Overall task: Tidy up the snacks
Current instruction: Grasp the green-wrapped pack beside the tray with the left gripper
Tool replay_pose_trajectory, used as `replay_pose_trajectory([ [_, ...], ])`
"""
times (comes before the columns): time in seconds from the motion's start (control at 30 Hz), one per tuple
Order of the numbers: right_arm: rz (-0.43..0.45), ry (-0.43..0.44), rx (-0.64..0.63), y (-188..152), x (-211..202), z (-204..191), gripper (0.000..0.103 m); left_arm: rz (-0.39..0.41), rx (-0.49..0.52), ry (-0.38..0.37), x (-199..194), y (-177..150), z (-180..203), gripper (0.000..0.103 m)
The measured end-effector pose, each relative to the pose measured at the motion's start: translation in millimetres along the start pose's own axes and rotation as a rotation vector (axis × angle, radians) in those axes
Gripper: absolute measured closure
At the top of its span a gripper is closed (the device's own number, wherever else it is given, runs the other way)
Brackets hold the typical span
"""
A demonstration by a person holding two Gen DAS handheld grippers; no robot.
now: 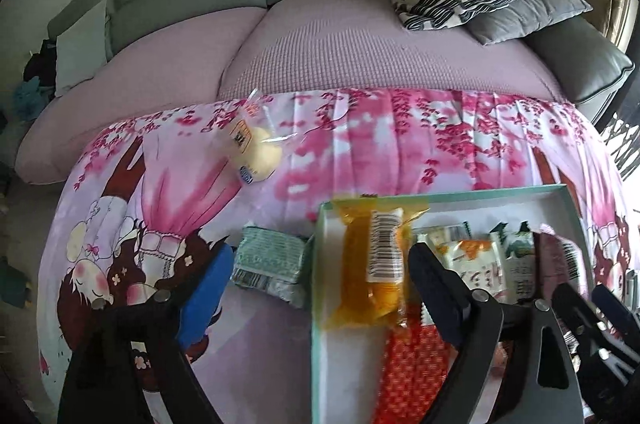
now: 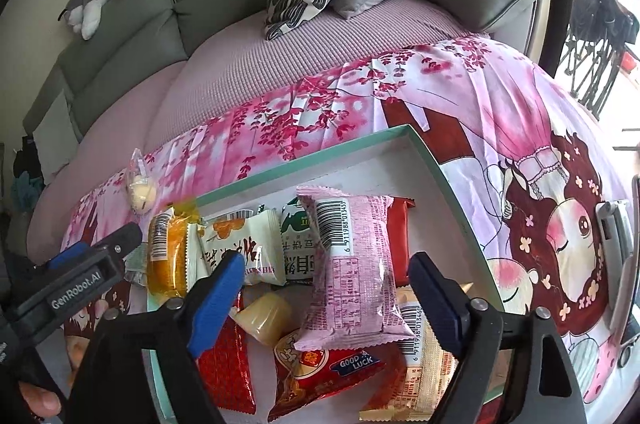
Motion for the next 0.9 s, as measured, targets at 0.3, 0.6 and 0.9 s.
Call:
replay_pose_trajectory([
  [0.3, -0.004, 0.008, -0.033, -1.6, -0.5, -13.0, 0.014, -0.012, 0.032, 0.029, 3.0, -8.1, -14.5, 0.012],
  [0.6, 0.005, 0.010, -0.087, -3.5, -3.2, -33.2, 0.014, -0.018, 0.026, 0.032, 3.2, -16.3, -40.1, 0.012],
  [0.9, 0.029, 0.027, -0.132, -3.9, -8.3, -60.7, 0.014, -0.033, -0.054, 0.057, 7.2, -21.3, -85.8, 0.012],
])
Point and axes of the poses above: each gripper's, at about its wrist camera, not at the fingertips, and x roughly the way its jaws point, z to its right, y to its top, the point moved 2 cm from there along x, roughly the way its jaws point, and after that the axes turned 13 degrees about z, right-handed, at the moved point
